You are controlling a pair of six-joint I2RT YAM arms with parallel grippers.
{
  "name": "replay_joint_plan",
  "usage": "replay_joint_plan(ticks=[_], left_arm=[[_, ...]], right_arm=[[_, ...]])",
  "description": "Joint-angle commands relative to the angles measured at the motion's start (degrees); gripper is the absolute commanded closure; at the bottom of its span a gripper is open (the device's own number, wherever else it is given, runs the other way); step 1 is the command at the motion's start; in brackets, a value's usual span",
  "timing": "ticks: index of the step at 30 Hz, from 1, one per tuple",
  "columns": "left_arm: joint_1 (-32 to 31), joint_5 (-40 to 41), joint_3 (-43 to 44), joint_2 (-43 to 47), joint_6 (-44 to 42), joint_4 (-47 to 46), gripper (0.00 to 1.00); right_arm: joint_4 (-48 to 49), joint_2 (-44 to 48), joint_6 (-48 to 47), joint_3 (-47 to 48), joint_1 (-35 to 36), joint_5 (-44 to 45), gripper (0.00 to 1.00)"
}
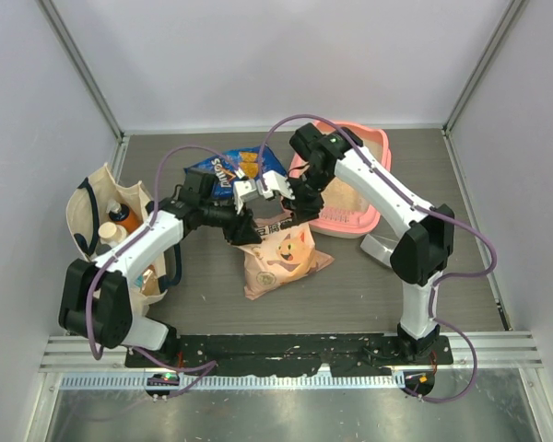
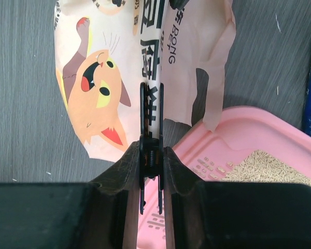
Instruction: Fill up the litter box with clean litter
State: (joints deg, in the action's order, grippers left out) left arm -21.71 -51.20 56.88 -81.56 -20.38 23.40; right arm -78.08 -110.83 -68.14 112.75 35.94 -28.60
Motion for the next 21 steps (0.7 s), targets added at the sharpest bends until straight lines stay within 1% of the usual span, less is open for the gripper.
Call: replay_joint_plan(ticks=[1, 4, 6, 7, 11, 13, 15, 17, 18, 19, 21], left_arm=[[0.79, 3.12, -0.98, 3.33, 2.01, 1.2, 0.53], [1.93, 3.74, -2.82, 5.18, 2.36, 1.91, 0.51], [2.03, 4.96, -5.19, 8.16, 2.89, 1.22, 0.49], [2.2, 5.93, -6.07, 9.48, 3.24, -0.01, 0.44], [2.2, 9.36, -10.91, 15.98, 7.01, -5.98, 0.36], [2.2, 12.77, -12.5, 17.04, 11.05, -8.97, 0.35], [2.2, 16.2, -12.33, 17.57, 15.17, -9.42, 0.34], [2.12, 19.19, -12.5, 18.62, 16.51, -9.6, 0.35], [2.12, 19.99, -12.93, 20.8, 17.04, -10.12, 0.35], [2.2, 20.96, -13.63, 21.96, 18.26, -12.3, 0.34], [2.12, 22.54, -14.87, 24.16, 18.36, -13.37, 0.34]], right_arm=[[-8.14, -1.15, -0.15, 2.47, 1.94, -0.75, 0.98], [-8.22, -1.5, 0.11, 3.09, 2.2, -1.28, 0.98], [-8.14, -1.59, 0.29, 3.53, 2.29, -1.72, 0.98], [-8.14, -1.59, 0.29, 3.62, 2.29, -1.9, 0.98], [-8.22, -1.5, 0.81, 3.79, 2.29, -2.69, 0.98], [-8.22, -1.5, 1.43, 3.88, 2.29, -3.04, 0.98], [-8.22, -1.5, 1.6, 3.62, 2.29, -3.22, 0.98], [-8.22, -1.85, 1.69, 3.62, 2.29, -3.74, 0.98], [-8.22, -2.02, 1.78, 3.62, 2.29, -4.0, 0.98], [-8.22, -2.2, 2.13, 3.79, 2.38, -4.36, 0.98], [-8.22, -2.99, 2.4, 4.32, 2.55, -4.36, 0.98]])
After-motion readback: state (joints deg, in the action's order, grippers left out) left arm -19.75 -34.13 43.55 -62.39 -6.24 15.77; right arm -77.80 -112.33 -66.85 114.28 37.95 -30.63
